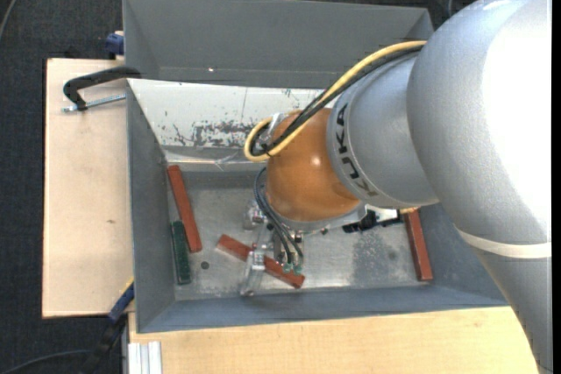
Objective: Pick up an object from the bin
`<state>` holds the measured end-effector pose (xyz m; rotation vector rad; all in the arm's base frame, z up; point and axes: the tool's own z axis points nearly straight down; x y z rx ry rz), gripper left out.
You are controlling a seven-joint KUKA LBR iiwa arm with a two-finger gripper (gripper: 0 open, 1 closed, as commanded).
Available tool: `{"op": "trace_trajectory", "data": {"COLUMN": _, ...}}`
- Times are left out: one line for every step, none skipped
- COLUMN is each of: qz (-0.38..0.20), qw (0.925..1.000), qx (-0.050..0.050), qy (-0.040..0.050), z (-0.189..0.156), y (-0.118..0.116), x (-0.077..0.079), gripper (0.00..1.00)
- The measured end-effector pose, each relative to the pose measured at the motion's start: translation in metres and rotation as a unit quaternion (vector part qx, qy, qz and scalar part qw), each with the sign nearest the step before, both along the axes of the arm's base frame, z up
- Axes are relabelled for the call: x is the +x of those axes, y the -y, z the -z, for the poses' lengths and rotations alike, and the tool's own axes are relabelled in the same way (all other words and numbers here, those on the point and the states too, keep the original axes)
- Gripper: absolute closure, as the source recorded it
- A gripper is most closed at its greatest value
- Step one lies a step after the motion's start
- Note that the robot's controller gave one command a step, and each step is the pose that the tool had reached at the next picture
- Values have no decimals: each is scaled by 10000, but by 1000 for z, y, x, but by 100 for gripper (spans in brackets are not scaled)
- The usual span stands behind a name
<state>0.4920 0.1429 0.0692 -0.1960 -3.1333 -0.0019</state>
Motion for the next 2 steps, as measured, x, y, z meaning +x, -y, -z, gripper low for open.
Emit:
{"op": "trace_trajectory", "data": {"qz": 3, "qw": 10000, "qx": 1, "qy": 2, "z": 0, "y": 0, "x": 0, "gripper": 100}}
{"op": "trace_trajectory", "data": {"qz": 0, "qw": 10000, "qx": 17, "qy": 73, "z": -124, "y": -1, "x": 3, "gripper": 100}}
